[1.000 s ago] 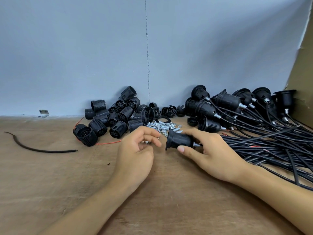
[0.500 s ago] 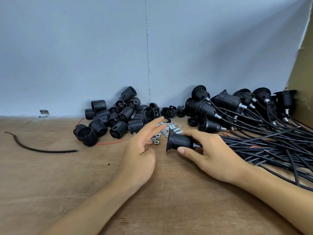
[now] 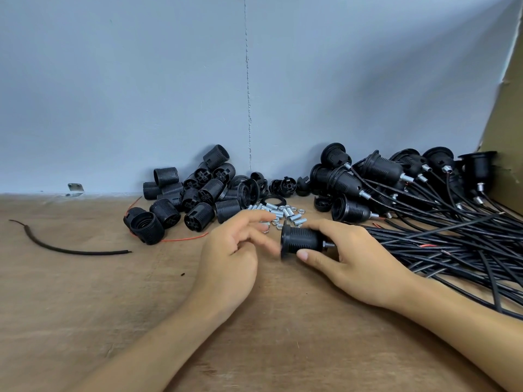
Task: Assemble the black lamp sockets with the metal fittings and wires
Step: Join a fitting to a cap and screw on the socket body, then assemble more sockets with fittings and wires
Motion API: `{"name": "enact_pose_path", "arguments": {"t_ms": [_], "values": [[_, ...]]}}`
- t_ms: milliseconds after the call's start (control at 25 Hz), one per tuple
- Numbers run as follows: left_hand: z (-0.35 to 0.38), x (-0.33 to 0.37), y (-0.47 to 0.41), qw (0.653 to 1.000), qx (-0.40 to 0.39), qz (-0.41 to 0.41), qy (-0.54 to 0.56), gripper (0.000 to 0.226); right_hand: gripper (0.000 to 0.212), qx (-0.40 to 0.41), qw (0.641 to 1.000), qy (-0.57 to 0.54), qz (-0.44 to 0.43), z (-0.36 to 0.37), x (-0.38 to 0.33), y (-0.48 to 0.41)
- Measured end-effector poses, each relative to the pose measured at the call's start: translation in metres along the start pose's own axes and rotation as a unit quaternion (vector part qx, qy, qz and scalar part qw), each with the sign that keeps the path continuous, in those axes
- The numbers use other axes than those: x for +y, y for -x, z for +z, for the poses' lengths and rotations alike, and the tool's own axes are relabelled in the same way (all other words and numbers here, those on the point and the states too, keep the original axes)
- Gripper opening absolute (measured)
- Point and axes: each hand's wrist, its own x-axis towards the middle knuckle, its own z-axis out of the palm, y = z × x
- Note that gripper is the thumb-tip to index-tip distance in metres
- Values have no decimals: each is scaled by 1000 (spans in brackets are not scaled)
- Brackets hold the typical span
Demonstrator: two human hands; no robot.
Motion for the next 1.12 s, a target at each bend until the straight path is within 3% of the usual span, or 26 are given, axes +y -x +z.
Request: {"name": "enact_pose_path", "arguments": {"t_ms": [160, 320, 560, 920, 1120], "values": [[-1, -6, -1, 1000, 21, -3, 9, 73, 34, 3, 1000, -9, 3, -1, -1, 0], [1, 2, 1, 999, -42, 30, -12, 89, 35, 0, 1000, -5, 4, -1, -1, 0], [1, 5, 4, 997, 59, 20, -35, 60, 44, 70, 996, 56, 7, 1, -2, 1], [1, 9, 4, 999, 16, -14, -40, 54, 50, 134, 989, 46, -28, -10, -18, -18], [1, 11, 4, 998, 2, -27, -52, 53, 46, 171, 975, 130, -58, -27, -17, -48]]}}
